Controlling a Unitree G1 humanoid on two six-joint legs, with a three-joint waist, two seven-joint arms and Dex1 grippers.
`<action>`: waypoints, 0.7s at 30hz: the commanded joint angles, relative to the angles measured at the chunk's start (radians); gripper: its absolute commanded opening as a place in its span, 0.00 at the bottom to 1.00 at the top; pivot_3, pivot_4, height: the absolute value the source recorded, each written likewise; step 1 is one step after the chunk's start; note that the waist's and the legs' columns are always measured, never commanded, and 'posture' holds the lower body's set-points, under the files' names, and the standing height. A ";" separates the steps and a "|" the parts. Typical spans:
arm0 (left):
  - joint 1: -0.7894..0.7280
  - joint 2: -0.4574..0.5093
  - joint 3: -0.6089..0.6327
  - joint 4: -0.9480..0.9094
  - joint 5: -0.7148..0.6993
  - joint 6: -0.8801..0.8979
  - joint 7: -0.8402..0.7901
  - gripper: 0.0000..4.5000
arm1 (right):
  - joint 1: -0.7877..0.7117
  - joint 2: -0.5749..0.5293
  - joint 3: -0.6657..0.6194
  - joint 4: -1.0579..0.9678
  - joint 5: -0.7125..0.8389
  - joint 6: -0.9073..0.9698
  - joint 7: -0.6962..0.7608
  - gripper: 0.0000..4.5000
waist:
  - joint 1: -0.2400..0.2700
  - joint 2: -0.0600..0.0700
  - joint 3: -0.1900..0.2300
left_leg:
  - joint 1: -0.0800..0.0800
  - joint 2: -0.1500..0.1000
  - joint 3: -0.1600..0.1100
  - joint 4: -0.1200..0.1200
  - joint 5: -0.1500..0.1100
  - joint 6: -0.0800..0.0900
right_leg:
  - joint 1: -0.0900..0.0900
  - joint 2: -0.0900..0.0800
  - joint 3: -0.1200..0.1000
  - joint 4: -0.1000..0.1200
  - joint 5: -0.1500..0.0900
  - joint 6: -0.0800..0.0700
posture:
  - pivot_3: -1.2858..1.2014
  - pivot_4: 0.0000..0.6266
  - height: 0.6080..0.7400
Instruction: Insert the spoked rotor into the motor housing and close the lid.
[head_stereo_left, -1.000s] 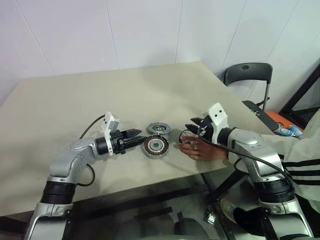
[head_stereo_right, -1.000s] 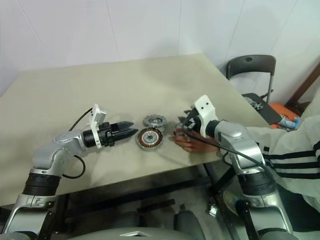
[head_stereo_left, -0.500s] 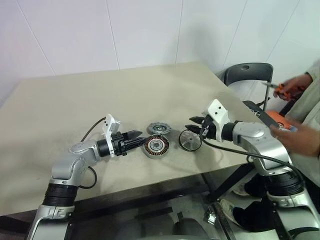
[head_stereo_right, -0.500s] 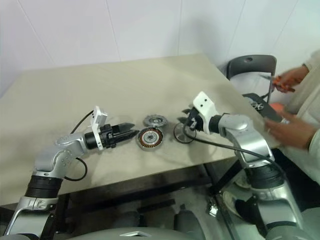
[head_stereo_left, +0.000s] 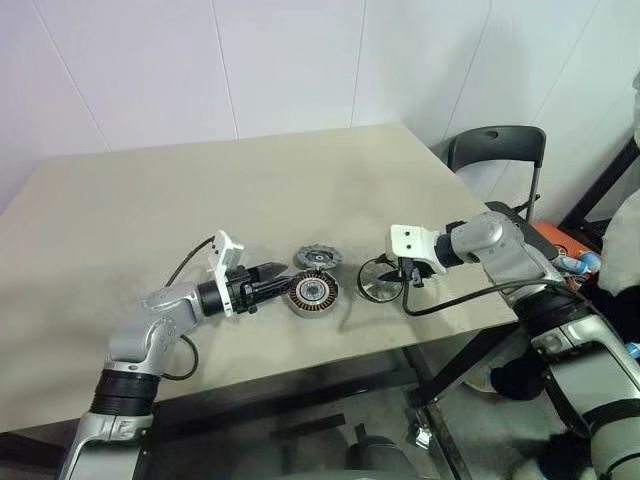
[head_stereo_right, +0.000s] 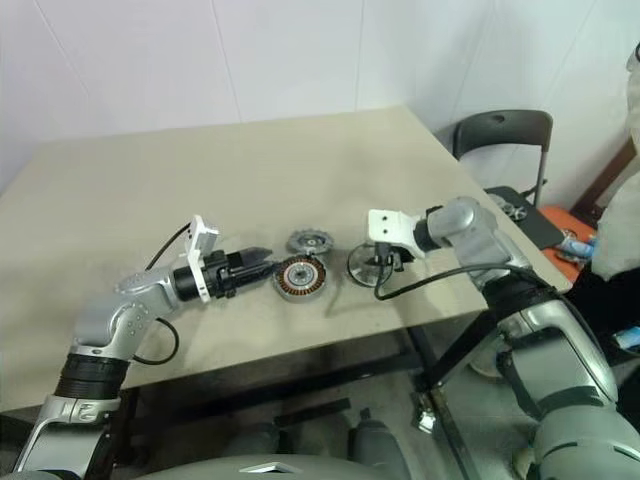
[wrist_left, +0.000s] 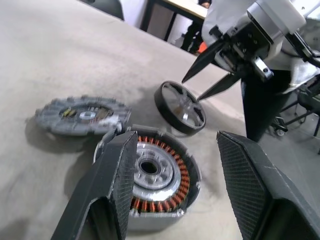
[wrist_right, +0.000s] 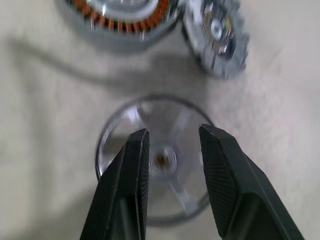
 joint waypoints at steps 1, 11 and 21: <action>0.014 0.002 0.027 -0.059 -0.015 -0.011 0.013 0.60 | -0.075 0.014 0.004 0.102 -0.041 -0.080 0.049 0.36 | 0.000 0.000 0.000 | 0.000 0.000 0.000 0.000 0.000 0.000 | 0.000 0.000 0.000 0.000 0.000 0.000 | 0.52 0.00 1.00; 0.057 -0.003 0.044 -0.097 -0.024 -0.013 0.043 0.60 | -0.135 0.063 0.005 0.243 -0.103 -0.197 0.098 0.36 | -0.002 0.000 0.000 | 0.001 0.000 0.000 0.000 0.000 0.000 | 0.000 -0.001 0.001 0.002 0.000 0.000 | 0.52 0.00 1.00; 0.063 -0.010 0.050 -0.110 -0.025 -0.006 0.057 0.60 | -0.117 0.082 -0.003 0.254 -0.124 -0.226 0.101 0.36 | -0.002 0.000 0.000 | 0.002 0.000 0.001 0.000 0.000 -0.001 | 0.000 -0.001 0.001 0.006 0.000 0.000 | 0.52 0.00 1.00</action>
